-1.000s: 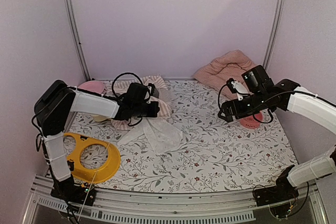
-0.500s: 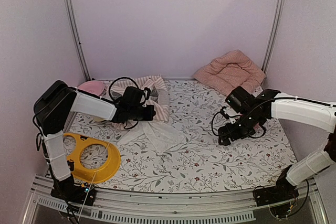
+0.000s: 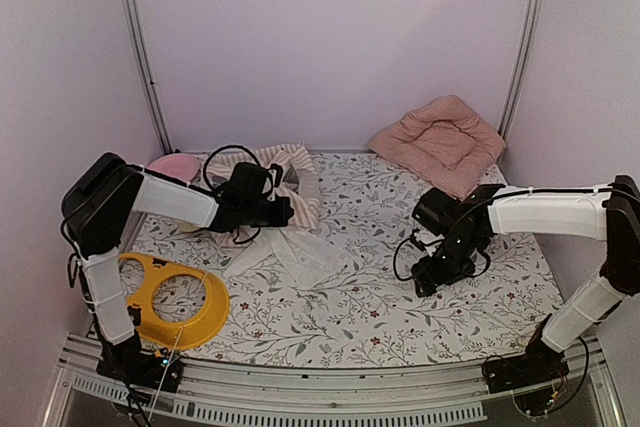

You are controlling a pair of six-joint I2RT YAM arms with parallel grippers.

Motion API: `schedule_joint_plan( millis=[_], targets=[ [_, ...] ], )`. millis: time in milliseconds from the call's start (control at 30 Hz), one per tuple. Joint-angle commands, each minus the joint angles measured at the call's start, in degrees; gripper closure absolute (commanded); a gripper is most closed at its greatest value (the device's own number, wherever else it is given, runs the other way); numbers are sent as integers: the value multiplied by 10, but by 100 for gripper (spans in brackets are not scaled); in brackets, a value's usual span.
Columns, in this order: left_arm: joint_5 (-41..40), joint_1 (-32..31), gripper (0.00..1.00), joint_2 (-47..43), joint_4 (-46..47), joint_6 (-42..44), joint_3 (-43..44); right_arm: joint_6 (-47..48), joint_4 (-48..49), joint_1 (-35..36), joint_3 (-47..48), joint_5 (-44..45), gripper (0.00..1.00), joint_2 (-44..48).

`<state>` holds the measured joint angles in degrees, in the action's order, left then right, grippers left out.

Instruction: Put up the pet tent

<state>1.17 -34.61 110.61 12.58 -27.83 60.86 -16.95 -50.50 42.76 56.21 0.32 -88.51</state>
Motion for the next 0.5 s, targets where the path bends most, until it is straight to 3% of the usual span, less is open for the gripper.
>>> schedule_joint_plan(
  millis=[0,167,300,467],
  targets=[
    [1,14,100,-29,8,5,-12,-14,17,4,0,14,22,-12],
    [5,21,100,-39,6,7,-17,-23,24,4,4,27,22,-26],
    [6,26,100,-45,6,7,-20,-25,29,4,-4,22,32,-39],
    [7,30,100,-49,1,11,-18,-26,29,4,-1,14,58,-26]
  ],
)
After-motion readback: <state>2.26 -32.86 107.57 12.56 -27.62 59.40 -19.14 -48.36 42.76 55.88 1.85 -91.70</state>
